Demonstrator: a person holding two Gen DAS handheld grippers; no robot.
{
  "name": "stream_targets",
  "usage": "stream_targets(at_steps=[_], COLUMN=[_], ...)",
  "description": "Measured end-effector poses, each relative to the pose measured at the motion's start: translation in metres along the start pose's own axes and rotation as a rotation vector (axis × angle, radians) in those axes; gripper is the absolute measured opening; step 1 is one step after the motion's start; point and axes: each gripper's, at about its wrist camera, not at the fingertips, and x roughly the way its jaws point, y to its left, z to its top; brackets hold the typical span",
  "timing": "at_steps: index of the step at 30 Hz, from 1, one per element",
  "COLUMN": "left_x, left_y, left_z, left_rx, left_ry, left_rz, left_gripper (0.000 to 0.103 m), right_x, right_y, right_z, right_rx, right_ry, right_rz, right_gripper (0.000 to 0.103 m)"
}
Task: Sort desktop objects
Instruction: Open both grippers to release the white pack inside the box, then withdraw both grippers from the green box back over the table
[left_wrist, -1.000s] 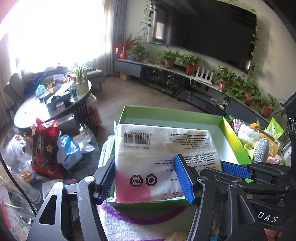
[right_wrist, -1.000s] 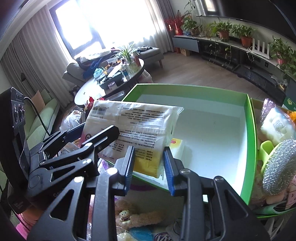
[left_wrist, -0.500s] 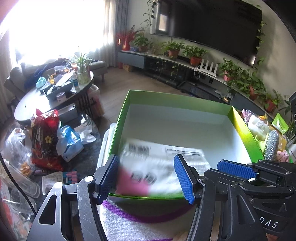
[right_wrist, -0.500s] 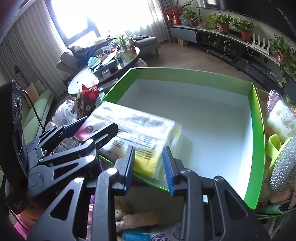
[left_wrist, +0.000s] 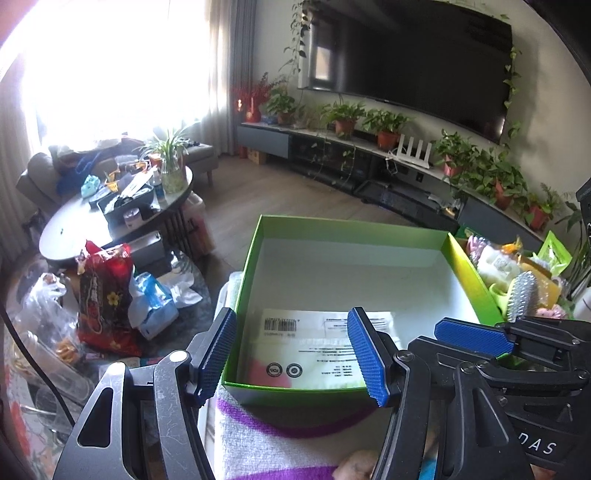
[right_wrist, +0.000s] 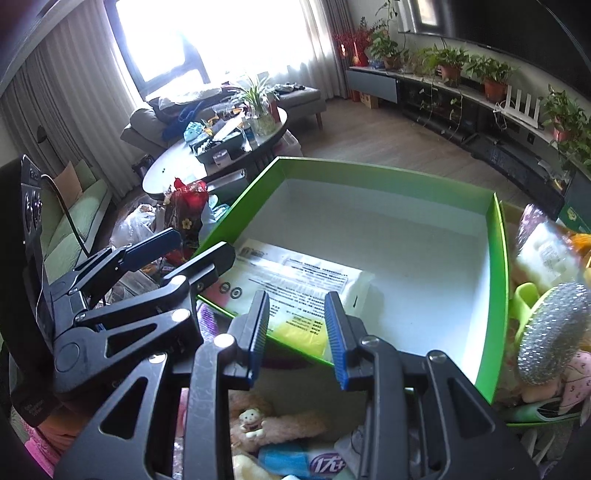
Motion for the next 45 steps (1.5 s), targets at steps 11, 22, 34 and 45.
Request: stream_targets(at_steps=[11, 22, 34, 45], left_x=[-0.054, -0.114, -0.176, -0.216], left_y=[-0.013, -0.04, -0.07, -0.089], left_z=[0.003, -0.016, -0.029, -0.055], left_rx=[0.013, 0.05, 0.079, 0.098], left_ry=[-0.079, -0.105, -0.168, -0.198], left_rz=[-0.003, -0.081, -0.116, -0.128], left_gripper=[0.072, 0.073, 0.073, 0.073], right_x=[-0.051, -0.117, -0.182, -0.224], right_y=[0.014, 0.024, 0.029, 0.036], right_z=[-0.004, -0.039, -0.069, -0.108], right_rx=[-0.034, -0.058, -0.068, -0.088], right_ry=[-0.059, -0.112, -0.182, -0.234], right_rz=[-0.004, -0.019, -0.027, -0.03], right_gripper=[0.032, 0.039, 0.046, 0.047])
